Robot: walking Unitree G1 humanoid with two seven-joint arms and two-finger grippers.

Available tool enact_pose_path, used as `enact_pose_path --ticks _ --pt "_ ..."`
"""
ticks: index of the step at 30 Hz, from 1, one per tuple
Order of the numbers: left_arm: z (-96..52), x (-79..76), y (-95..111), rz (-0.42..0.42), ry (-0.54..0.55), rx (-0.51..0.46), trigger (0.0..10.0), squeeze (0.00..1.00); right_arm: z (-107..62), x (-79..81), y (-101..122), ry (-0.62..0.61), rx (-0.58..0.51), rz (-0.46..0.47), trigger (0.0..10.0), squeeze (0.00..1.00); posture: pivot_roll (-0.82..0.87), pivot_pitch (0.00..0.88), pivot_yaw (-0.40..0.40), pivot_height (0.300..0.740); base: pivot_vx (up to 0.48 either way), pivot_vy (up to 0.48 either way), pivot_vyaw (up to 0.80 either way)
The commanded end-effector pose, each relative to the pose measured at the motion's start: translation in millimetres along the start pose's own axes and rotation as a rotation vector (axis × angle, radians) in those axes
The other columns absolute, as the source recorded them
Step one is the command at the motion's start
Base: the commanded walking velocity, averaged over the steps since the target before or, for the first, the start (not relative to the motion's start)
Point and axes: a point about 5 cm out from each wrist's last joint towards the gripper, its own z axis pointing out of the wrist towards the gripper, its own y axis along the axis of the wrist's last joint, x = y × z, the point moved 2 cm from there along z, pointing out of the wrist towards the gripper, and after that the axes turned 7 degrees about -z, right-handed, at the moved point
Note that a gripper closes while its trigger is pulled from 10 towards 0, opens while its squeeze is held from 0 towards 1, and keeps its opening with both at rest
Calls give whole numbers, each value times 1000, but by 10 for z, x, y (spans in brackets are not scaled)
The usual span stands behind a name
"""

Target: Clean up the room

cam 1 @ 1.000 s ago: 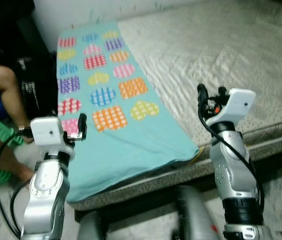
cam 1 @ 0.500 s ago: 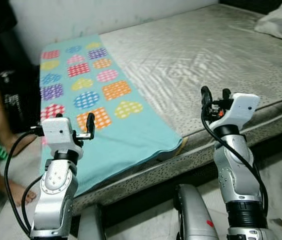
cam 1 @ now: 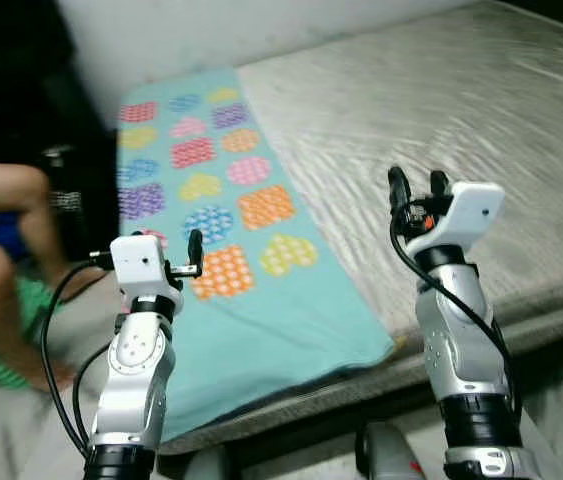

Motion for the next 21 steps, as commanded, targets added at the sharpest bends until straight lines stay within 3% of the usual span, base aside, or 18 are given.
enact_pose_path --ticks 1,4,6,10,15,18,20,21 --pt "6 58 36 33 4 -14 10000 0 -25 91 19 22 -5 12 10000 0 -157 0 166 709 0 0 0" --pt "-40 52 -3 33 6 -7 10000 0 -173 51 -142 10 60 -3 10000 0 -152 0 164 709 0 0 0" --pt "-59 56 -26 27 5 -1 10000 0 -202 53 -117 28 44 -12 10000 0 -159 0 165 709 0 0 0" --pt "-30 6 -20 19 -24 -2 10000 0 -165 39 -78 11 26 -9 10000 0 -167 0 167 739 0 0 0" --pt "-31 -15 -50 19 -45 5 10000 0 -191 79 -89 12 29 -6 10000 0 -176 0 170 740 0 0 0" --pt "-55 -20 -70 74 -64 3 10000 0 -208 35 -112 4 36 -8 10000 0 -167 0 152 740 0 0 0" --pt "-49 81 32 107 -49 -37 10000 0 -190 25 -100 4 27 -10 10000 0 -165 0 153 740 0 0 0" --pt "-58 224 -7 110 -19 -12 10000 0 -200 3 -125 -12 26 -1 10000 0 -162 0 178 740 0 0 0"
